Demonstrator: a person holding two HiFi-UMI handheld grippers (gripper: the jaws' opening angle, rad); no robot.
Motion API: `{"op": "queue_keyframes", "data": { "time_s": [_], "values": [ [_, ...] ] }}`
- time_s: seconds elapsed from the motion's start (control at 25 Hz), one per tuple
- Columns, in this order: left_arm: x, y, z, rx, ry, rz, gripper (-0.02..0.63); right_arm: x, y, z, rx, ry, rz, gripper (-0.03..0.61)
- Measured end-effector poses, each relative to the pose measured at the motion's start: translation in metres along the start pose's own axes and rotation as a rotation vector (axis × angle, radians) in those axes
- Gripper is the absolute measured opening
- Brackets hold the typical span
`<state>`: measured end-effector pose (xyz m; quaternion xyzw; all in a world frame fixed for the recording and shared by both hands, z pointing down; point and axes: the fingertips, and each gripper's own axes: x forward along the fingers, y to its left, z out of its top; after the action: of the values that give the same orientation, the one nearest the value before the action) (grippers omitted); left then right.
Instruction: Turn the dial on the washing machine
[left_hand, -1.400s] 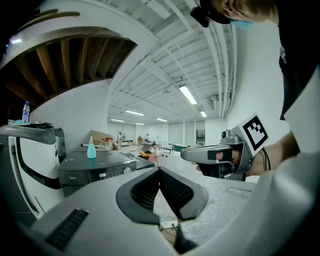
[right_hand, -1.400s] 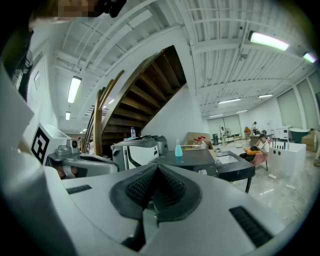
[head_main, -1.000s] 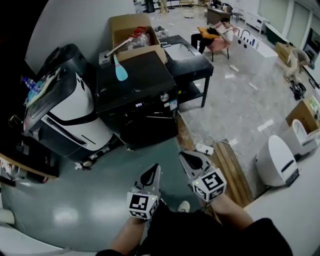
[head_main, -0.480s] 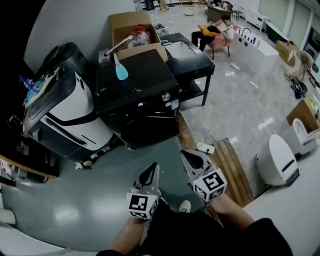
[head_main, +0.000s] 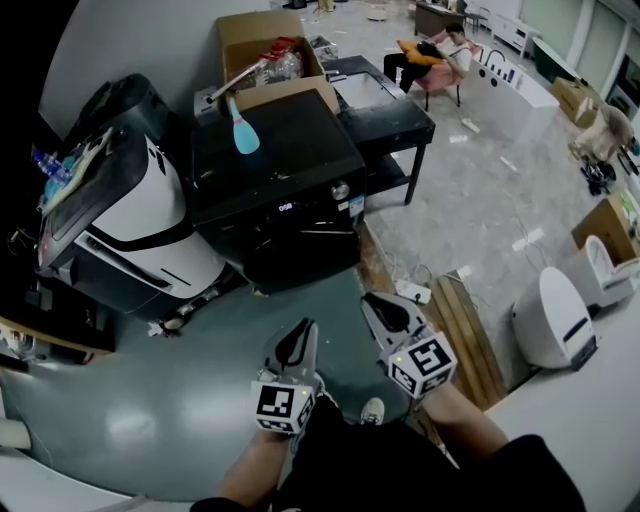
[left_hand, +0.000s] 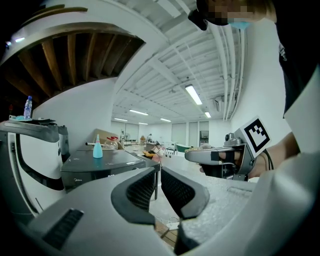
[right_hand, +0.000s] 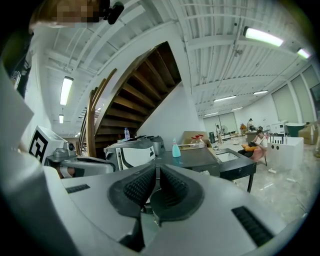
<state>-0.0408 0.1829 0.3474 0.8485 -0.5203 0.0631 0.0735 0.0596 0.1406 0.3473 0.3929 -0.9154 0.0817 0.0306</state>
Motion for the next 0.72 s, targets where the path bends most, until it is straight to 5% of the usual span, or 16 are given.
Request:
{"op": "queue_keyframes", "data": {
  "time_s": [0.4, 0.72],
  "values": [
    [0.020, 0.062, -0.002, 0.006, 0.016, -0.032, 0.136, 0.065, -0.002, 0.000, 0.008, -0.002, -0.029, 0.119],
    [0.035, 0.114, 0.002, 0.025, 0.018, -0.056, 0.173, 0.115, -0.004, -0.003, 0.010, 0.025, -0.070, 0.179]
  ]
}}
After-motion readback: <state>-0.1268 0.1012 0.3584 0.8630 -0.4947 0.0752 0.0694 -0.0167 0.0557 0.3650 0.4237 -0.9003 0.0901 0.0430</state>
